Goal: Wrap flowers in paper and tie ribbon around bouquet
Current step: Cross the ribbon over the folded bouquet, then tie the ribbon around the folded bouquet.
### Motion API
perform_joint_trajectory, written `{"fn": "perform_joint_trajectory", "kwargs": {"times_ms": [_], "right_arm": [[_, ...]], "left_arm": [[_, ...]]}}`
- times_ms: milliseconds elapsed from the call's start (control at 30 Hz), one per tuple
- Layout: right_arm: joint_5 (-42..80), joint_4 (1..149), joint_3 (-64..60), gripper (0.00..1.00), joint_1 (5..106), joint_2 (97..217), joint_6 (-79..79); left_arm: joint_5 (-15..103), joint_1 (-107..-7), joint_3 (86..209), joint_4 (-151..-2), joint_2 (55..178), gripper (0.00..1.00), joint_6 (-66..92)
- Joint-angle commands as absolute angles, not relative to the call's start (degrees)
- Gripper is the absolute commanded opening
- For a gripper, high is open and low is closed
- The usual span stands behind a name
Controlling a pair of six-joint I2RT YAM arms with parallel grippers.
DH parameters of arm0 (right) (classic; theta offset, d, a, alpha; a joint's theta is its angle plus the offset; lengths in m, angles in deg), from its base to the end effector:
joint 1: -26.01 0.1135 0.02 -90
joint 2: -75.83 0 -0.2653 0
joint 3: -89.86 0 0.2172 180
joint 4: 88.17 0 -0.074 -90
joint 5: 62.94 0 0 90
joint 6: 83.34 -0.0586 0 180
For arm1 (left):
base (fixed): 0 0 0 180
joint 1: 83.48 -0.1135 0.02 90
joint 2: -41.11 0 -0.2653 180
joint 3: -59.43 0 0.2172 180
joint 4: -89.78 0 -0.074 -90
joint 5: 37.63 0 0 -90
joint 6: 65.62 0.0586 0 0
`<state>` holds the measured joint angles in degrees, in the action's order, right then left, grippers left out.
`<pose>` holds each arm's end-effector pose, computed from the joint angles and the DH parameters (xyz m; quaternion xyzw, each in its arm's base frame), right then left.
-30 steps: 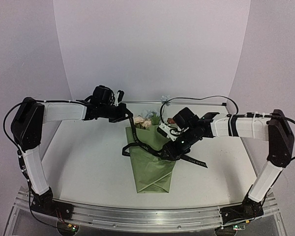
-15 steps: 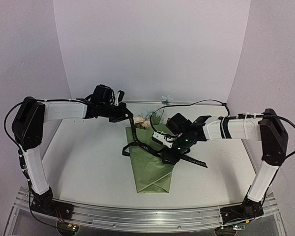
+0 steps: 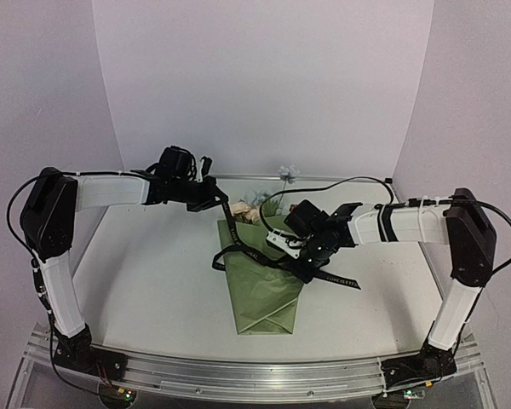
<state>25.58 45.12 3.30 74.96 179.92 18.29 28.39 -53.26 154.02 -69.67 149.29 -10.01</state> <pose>0.2283 0.2644 0.1860 -0.4941 0.8402 0.0832 0.2071 0.3505 -0.2317 0.2429 0.0658 0.8672 -0.4000 0.2892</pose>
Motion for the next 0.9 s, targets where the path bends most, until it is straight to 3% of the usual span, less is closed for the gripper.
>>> {"fn": "perform_joint_trajectory", "kwargs": {"times_ms": [0, 867], "right_arm": [[30.9, 44.0, 1.8, 0.0, 75.3, 177.0, 16.7], [33.4, 39.3, 10.2, 0.0, 70.2, 169.3, 8.2]], "left_arm": [[30.3, -54.2, 152.2, -69.4, 146.0, 0.0, -11.5], [48.3, -59.8, 126.7, -66.0, 125.0, 0.0, -22.2]]}}
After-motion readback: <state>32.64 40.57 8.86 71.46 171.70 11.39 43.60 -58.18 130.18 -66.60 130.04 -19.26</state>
